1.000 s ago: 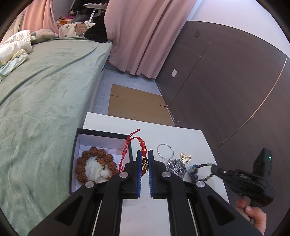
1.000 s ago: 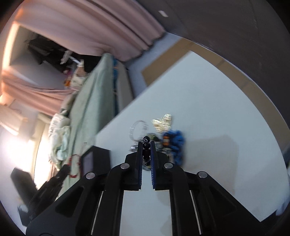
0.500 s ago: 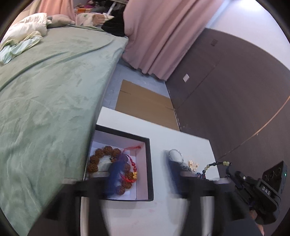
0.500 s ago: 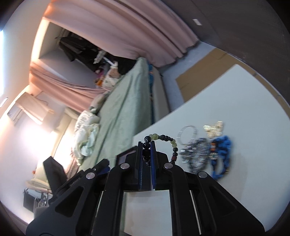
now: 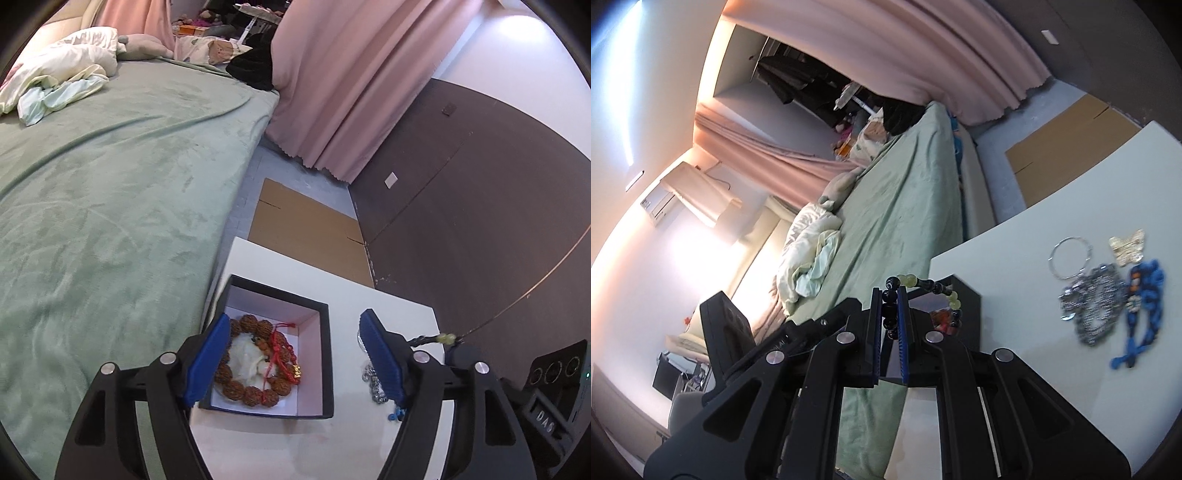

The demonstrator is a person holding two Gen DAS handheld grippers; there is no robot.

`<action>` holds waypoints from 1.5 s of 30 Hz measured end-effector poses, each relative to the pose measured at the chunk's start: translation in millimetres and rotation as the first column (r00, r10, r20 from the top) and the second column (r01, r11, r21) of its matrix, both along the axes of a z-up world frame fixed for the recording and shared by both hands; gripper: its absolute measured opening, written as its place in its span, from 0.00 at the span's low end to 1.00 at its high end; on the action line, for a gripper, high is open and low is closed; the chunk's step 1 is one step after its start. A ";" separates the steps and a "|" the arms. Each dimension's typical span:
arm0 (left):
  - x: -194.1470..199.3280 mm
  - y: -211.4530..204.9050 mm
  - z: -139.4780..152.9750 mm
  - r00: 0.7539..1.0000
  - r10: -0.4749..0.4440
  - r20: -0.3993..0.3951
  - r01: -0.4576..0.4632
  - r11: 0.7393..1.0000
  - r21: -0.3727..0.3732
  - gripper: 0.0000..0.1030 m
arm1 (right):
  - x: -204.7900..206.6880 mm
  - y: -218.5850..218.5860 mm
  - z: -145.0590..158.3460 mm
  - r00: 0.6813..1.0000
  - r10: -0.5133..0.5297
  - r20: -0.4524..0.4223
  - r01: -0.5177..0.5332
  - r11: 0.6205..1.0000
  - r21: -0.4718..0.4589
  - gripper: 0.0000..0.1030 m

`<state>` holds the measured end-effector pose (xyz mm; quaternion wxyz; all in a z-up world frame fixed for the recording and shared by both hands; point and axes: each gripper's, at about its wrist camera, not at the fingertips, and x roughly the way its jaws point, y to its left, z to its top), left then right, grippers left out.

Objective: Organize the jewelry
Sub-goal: 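Lower the red bracelet into the black box and open the left tool while the right tool carries its bracelet, then lower the dark beaded bracelet into the black box and open the right tool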

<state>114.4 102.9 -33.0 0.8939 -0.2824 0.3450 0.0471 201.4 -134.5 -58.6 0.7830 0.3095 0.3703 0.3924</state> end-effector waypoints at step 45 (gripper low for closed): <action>5.4 -58.2 8.4 0.985 -0.164 0.045 0.158 0.981 0.116 0.83 | 5.9 -71.7 -20.0 0.975 -0.215 -0.064 0.191 0.945 -0.264 0.72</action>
